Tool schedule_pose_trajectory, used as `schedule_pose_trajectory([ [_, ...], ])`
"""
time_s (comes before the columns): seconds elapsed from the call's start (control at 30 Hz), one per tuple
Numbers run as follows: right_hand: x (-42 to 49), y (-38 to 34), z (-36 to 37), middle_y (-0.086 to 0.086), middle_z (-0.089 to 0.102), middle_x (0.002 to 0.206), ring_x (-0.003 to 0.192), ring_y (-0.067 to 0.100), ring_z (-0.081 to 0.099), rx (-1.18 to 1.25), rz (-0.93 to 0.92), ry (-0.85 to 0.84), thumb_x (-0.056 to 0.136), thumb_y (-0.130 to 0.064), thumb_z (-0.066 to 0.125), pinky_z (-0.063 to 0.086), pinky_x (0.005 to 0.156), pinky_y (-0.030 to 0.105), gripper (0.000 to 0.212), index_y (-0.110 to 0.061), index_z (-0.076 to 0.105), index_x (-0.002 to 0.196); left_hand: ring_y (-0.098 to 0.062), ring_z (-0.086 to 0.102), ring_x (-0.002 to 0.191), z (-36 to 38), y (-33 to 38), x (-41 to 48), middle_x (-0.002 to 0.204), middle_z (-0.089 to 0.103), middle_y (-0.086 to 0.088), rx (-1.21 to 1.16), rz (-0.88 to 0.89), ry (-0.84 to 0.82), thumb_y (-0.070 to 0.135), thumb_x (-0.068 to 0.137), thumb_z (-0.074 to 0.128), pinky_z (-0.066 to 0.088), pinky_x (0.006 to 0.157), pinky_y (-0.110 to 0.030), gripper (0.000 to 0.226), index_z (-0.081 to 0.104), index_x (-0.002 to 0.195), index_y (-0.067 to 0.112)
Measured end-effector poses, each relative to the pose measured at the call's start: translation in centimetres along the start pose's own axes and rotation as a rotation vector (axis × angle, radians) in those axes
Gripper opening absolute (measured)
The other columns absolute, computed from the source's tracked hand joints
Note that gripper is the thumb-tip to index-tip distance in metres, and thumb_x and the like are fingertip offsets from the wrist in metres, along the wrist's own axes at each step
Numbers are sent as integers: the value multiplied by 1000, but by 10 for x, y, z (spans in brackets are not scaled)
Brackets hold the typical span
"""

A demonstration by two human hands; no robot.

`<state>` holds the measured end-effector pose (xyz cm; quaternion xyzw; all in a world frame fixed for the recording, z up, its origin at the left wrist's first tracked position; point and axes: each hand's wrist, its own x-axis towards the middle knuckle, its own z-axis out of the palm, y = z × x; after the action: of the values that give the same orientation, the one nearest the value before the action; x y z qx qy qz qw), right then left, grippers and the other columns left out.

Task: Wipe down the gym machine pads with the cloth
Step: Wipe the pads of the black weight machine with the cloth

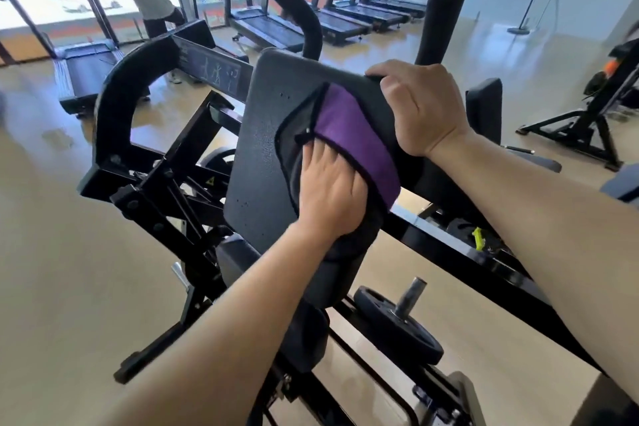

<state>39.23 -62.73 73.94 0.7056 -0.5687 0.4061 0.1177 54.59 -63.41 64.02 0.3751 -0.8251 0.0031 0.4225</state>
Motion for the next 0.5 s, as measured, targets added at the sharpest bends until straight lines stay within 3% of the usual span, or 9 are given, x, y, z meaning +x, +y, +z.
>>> schedule_pose_trajectory([
  [0.07,1,2,1,5,78,104,97,29,68,11,10,3,89,-42,24,51,85,41,62,-18,73,118,-53,55,116,-4,-15,38,120,58,-40,30,-124,93,19,86,27,25,113,-52,58,58,118,-19],
  [0.17,0,2,3,6,77,103,97,28,68,58,48,24,92,-39,26,51,86,41,57,-14,74,112,-48,27,146,8,-57,74,153,34,-35,44,-367,-17,16,100,37,-4,126,-42,54,37,144,-15],
  [0.23,-2,5,5,7,75,98,93,27,66,78,47,53,96,-36,27,51,85,43,53,-12,73,107,-45,27,148,20,-70,66,156,33,-29,80,-298,-89,27,99,46,-18,123,-41,59,38,148,-5],
  [0.3,-3,7,8,9,74,99,95,28,66,92,28,85,98,-34,28,51,85,45,51,-8,71,107,-49,39,140,30,-50,42,146,46,-33,140,-80,-24,37,89,49,11,124,-58,66,39,144,1],
  [0.37,-2,9,11,12,72,106,100,31,65,96,7,110,99,-32,29,51,88,46,50,-4,69,111,-44,41,136,22,-14,19,136,54,-34,25,83,84,37,87,51,32,112,-67,65,38,139,2],
  [0.5,-3,9,11,14,69,116,108,31,63,121,-30,160,100,-27,34,49,94,44,45,-2,65,122,-42,49,126,-13,-5,42,132,58,-28,94,291,16,32,88,39,30,115,-58,59,55,133,-4],
])
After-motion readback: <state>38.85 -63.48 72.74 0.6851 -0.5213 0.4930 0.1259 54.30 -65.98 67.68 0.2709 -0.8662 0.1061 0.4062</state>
